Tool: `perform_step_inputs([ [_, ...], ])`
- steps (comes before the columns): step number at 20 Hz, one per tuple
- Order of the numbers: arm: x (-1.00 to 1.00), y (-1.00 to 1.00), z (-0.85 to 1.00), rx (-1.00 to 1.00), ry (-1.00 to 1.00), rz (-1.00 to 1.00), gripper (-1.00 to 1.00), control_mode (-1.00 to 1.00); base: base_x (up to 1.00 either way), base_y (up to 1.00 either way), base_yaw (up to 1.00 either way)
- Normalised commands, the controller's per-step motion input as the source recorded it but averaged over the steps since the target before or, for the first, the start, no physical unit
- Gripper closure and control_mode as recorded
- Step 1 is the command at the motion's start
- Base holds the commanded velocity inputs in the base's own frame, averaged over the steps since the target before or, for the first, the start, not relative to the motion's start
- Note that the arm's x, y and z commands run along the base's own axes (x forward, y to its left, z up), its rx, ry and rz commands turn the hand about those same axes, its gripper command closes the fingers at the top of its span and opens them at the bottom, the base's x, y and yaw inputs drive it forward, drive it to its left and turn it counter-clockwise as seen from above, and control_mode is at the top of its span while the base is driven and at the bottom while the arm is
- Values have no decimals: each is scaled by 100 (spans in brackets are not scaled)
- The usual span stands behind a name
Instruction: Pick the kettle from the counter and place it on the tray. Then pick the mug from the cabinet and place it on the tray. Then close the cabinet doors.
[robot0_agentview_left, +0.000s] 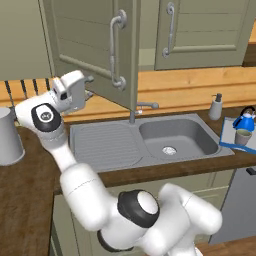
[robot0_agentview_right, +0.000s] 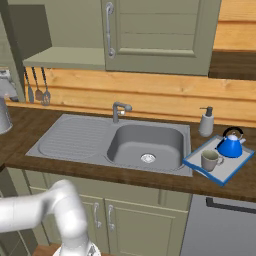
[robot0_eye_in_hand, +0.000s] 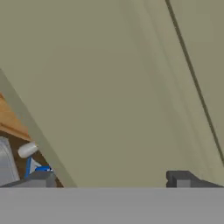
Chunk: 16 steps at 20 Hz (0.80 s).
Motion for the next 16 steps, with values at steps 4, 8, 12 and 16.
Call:
perform_step_inputs([
  [4, 48, -72, 3, 17, 12, 19, -100, -100, 0, 0, 0],
  [8, 59, -70, 0, 18, 12, 23, -100, -100, 0, 0, 0],
  [12, 69, -67, 0, 19, 11, 27, -100, -100, 0, 0, 0],
  [16, 76, -62, 0, 19, 10, 30, -100, -100, 0, 0, 0],
])
